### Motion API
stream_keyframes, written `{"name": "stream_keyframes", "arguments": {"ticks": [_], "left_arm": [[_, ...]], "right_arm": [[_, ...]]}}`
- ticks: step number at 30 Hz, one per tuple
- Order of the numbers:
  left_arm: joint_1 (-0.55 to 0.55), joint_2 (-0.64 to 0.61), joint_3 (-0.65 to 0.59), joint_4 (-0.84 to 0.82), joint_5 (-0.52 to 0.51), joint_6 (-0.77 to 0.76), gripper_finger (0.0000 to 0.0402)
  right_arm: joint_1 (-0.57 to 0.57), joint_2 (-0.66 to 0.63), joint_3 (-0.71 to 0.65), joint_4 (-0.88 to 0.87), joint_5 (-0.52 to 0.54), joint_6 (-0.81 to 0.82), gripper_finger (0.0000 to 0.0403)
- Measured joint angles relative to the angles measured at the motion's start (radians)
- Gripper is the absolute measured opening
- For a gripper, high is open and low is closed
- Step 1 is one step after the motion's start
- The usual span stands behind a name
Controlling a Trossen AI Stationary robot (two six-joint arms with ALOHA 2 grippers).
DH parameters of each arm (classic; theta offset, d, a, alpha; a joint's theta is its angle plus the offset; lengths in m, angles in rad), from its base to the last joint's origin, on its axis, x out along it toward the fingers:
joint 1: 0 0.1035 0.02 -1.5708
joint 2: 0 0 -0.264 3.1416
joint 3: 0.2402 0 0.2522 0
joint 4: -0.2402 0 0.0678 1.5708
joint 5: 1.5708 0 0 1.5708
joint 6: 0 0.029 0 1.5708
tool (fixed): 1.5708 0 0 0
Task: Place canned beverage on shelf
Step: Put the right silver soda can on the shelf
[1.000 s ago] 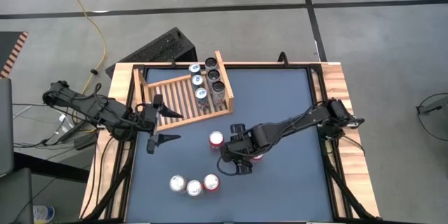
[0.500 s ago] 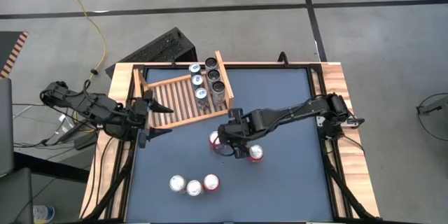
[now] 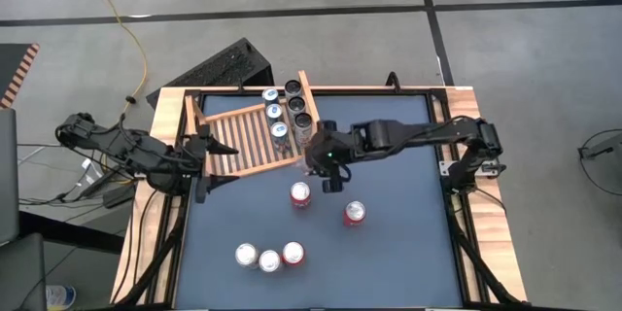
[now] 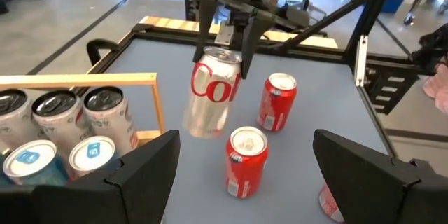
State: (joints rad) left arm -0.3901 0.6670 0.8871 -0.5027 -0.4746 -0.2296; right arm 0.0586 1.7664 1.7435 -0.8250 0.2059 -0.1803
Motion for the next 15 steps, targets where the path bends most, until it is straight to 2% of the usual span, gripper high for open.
{"name": "stream_keyframes", "arguments": {"ticks": [8, 15], "left_arm": [[0.000, 0.009, 0.000, -0.004, -0.009, -0.009, 0.0316], [0.000, 0.030, 0.000, -0.017, -0.014, -0.021, 0.0316]], "right_arm": [[-0.045, 0.055, 0.000, 0.221, -0.145, -0.063, 0.0179], [-0.037, 0.139, 0.000, 0.311, -0.176, -0.105, 0.0179]]}}
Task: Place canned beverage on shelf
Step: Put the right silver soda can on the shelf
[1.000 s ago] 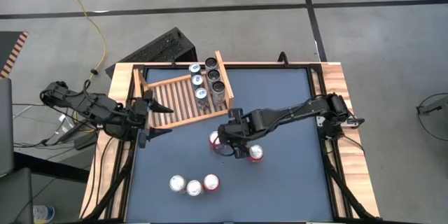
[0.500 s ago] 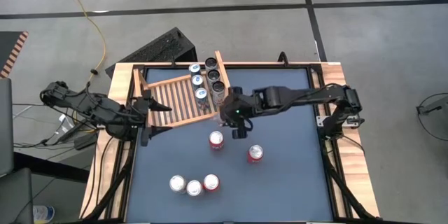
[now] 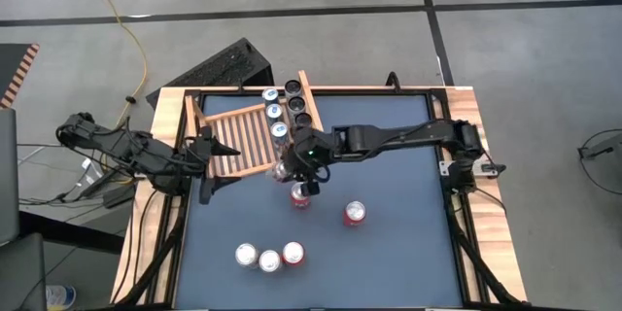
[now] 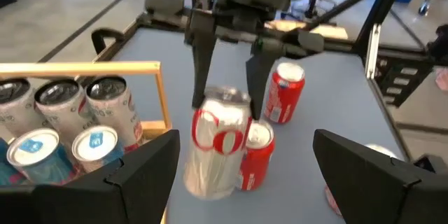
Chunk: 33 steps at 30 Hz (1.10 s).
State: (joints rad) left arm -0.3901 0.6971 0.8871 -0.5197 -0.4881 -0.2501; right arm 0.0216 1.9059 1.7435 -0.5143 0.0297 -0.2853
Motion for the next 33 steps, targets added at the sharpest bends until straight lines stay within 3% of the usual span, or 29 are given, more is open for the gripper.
{"name": "stream_keyframes", "arguments": {"ticks": [13, 25, 33], "left_arm": [[0.027, 0.041, 0.000, -0.008, -0.025, -0.019, 0.0316], [0.035, 0.044, 0.000, -0.013, 0.003, -0.035, 0.0316], [0.035, 0.055, 0.000, -0.013, 0.011, -0.035, 0.0316]], "right_arm": [[-0.025, 0.149, 0.000, 0.077, -0.011, -0.013, 0.0180], [-0.031, 0.208, 0.084, -0.061, -0.035, -0.014, 0.0180], [-0.031, 0.210, 0.084, -0.056, -0.041, -0.005, 0.0225]]}}
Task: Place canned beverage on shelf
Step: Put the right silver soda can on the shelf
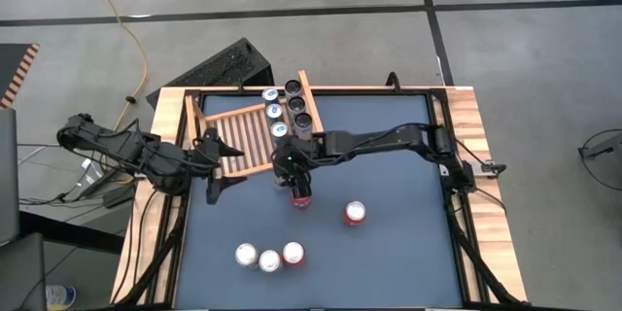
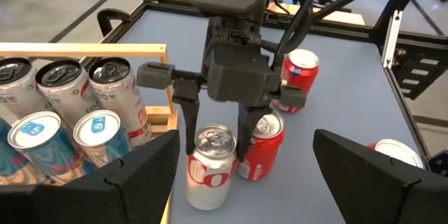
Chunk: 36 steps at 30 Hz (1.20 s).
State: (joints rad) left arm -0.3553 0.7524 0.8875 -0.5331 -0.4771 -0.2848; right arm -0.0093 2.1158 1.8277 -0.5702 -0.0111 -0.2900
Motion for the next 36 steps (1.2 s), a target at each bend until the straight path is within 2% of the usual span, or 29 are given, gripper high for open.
{"name": "stream_keyframes", "arguments": {"ticks": [6, 16, 19, 25, 29, 33, 36], "left_arm": [[0.000, 0.013, 0.000, -0.001, 0.000, -0.007, 0.0316], [0.001, 0.040, 0.000, 0.001, 0.000, -0.007, 0.0316], [0.001, 0.047, 0.000, 0.005, -0.011, -0.006, 0.0316], [0.023, 0.076, 0.000, 0.011, 0.015, 0.026, 0.0316], [0.094, 0.117, 0.000, 0.026, 0.091, 0.090, 0.0316], [0.199, 0.192, 0.000, 0.058, 0.235, 0.188, 0.0316], [0.254, 0.257, 0.000, 0.065, 0.309, 0.263, 0.0316]], "right_arm": [[0.000, 0.002, -0.001, 0.009, -0.063, 0.002, 0.0265], [0.010, -0.003, 0.004, 0.072, -0.067, -0.041, 0.0276], [0.018, -0.005, 0.073, -0.060, -0.026, -0.045, 0.0276], [0.039, -0.051, 0.348, -0.542, -0.016, 0.022, 0.0277], [0.087, -0.096, 0.500, -0.862, 0.029, 0.093, 0.0277], [0.143, -0.199, 0.513, -0.933, 0.158, 0.189, 0.0277], [0.184, -0.269, 0.506, -0.956, 0.180, 0.282, 0.0277]]}}
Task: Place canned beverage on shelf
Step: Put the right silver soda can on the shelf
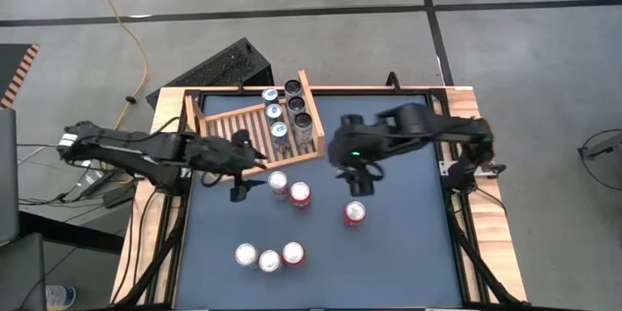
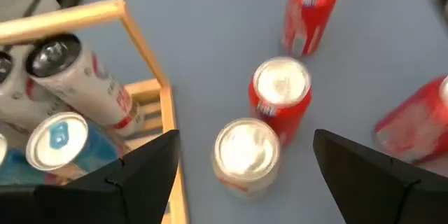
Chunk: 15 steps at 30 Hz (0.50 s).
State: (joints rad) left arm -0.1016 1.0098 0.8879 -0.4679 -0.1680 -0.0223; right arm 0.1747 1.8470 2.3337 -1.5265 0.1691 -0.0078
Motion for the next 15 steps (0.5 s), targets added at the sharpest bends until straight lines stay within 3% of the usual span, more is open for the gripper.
{"name": "stream_keyframes", "arguments": {"ticks": [3, 7, 15], "left_arm": [[0.031, 0.053, 0.000, 0.014, 0.034, 0.085, 0.0316], [0.061, 0.106, 0.000, 0.030, 0.103, 0.168, 0.0316], [0.106, 0.197, 0.000, 0.075, 0.190, 0.167, 0.0316]], "right_arm": [[0.054, -0.053, -0.001, -0.028, 0.003, 0.117, 0.0277], [0.149, -0.110, -0.001, -0.044, 0.085, 0.223, 0.0277], [0.315, -0.151, -0.001, -0.044, 0.211, 0.304, 0.0277]]}}
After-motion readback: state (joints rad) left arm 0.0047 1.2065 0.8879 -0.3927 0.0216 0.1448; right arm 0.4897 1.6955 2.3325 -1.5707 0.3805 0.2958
